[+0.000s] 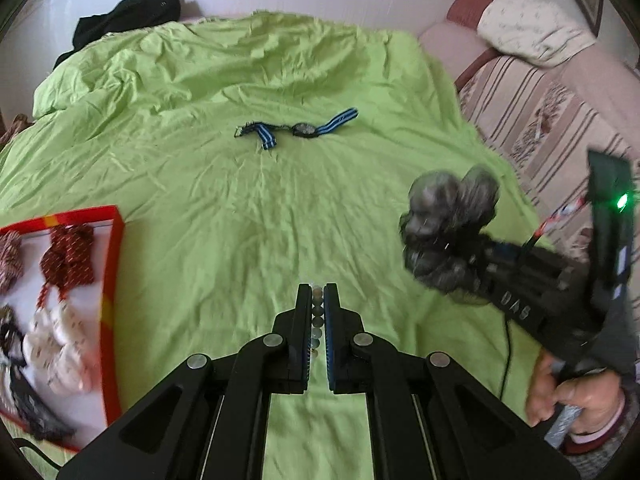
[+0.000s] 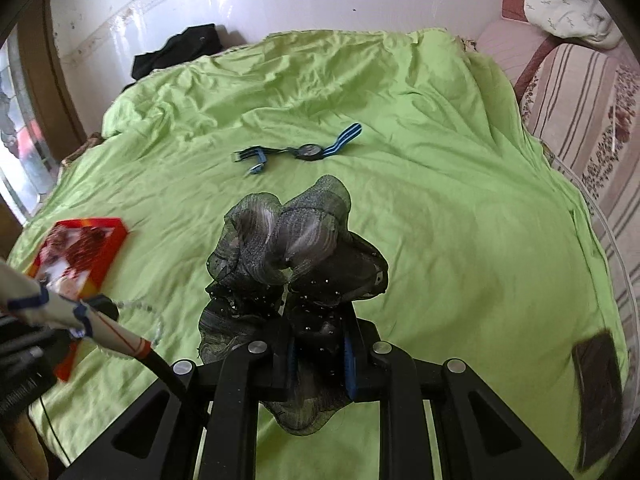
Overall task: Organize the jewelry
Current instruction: 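Carry the white bracelet and grey scrunchie into the tray and open both tools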
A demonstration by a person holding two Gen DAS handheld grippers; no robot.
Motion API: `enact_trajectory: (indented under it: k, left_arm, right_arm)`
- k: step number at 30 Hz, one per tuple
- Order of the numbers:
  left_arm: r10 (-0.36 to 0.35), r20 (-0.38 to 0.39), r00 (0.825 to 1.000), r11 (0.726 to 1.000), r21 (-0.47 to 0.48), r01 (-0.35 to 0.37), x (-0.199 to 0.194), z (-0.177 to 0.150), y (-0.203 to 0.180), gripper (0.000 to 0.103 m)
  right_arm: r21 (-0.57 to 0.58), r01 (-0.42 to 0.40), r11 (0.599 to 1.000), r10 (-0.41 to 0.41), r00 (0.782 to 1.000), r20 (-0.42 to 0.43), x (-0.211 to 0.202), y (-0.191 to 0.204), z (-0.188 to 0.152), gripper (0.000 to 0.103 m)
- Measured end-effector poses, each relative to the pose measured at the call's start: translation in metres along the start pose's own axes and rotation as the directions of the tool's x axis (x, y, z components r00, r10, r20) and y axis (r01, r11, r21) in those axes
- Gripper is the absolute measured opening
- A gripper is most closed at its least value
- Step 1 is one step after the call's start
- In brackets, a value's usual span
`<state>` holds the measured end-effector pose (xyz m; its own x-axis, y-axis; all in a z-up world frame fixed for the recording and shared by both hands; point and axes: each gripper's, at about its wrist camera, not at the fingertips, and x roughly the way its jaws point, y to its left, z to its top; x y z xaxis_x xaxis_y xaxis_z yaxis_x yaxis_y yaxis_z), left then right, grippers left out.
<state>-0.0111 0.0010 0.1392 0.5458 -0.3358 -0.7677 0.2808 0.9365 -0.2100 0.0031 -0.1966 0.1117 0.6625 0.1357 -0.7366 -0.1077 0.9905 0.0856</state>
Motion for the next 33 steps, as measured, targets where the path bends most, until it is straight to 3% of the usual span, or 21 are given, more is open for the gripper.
enact_trajectory:
  k: [8, 13, 19, 23, 29, 33]
  left_arm:
    - [-0.114, 0.023, 0.993, 0.988, -0.107, 0.115, -0.062, -0.025, 0.016, 0.005]
    - [-0.118, 0.042, 0.992, 0.980, -0.159, 0.123, -0.087, -0.041, 0.027, 0.005]
    - [-0.010, 0.089, 0.996, 0.994, -0.111, 0.020, -0.116, -0.060, 0.022, 0.005]
    - [0.024, 0.120, 0.992, 0.997, -0.078, -0.015, -0.131, -0.068, 0.017, 0.005]
    - [0.084, 0.165, 0.983, 0.995, -0.058, -0.076, -0.151, -0.075, 0.016, 0.005]
    - [0.159, 0.198, 0.967, 0.987, -0.052, -0.151, -0.163, -0.081, 0.018, 0.005]
  right_arm:
    - [0.053, -0.063, 0.997, 0.063, 0.998, 0.005, -0.037, 0.015, -0.038, 0.019]
    - [0.080, -0.091, 0.993, 0.091, 0.996, 0.011, -0.055, 0.023, -0.054, 0.019]
    - [0.078, -0.112, 0.991, 0.110, 0.994, 0.025, -0.076, 0.037, -0.070, 0.019]
    - [0.061, -0.121, 0.991, 0.120, 0.993, 0.019, -0.086, 0.050, -0.078, 0.019]
    - [0.035, -0.122, 0.992, 0.122, 0.992, 0.015, -0.095, 0.068, -0.086, 0.019]
    - [0.017, -0.123, 0.992, 0.122, 0.992, 0.018, -0.101, 0.079, -0.088, 0.020]
